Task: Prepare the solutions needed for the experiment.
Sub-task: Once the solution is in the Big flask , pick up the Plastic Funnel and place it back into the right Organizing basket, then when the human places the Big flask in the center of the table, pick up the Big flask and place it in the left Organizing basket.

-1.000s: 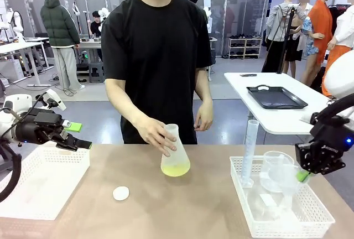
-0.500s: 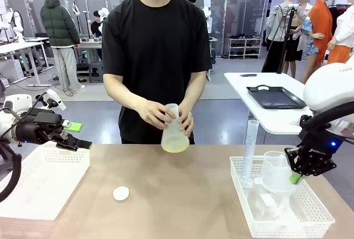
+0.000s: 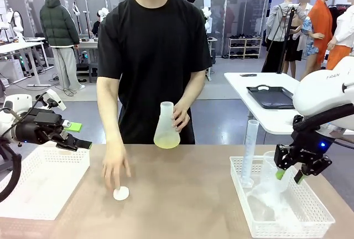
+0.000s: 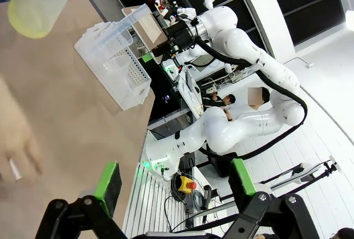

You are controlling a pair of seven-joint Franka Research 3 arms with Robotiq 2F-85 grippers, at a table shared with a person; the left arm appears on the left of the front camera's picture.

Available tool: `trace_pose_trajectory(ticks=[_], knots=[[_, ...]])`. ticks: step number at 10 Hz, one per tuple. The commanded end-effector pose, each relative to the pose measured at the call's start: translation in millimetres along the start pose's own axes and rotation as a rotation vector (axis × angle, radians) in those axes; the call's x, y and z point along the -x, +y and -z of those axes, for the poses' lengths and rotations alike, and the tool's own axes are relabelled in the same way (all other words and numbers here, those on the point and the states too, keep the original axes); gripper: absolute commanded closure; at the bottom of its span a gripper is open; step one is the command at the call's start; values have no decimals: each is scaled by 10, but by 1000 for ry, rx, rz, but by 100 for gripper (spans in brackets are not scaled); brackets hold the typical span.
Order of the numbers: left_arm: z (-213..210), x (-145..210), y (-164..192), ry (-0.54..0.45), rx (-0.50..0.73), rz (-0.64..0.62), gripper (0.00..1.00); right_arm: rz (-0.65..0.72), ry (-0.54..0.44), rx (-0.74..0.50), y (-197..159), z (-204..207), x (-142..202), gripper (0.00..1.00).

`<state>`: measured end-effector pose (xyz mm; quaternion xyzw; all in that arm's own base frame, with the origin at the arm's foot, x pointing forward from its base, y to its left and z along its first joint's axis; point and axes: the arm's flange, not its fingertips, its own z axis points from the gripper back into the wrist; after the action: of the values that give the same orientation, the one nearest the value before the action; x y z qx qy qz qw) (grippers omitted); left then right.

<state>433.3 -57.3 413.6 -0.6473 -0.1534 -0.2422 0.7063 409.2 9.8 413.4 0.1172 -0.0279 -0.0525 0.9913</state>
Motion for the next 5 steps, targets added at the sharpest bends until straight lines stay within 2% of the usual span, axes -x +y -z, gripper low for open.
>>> trace_pose_trajectory(ticks=[1,5], knots=[[4,-26,-14,2,-1,7,0,3,10,-1,-24,-28,25,41],[4,-26,-14,2,-1,7,0,3,10,-1,-24,-28,25,41]])
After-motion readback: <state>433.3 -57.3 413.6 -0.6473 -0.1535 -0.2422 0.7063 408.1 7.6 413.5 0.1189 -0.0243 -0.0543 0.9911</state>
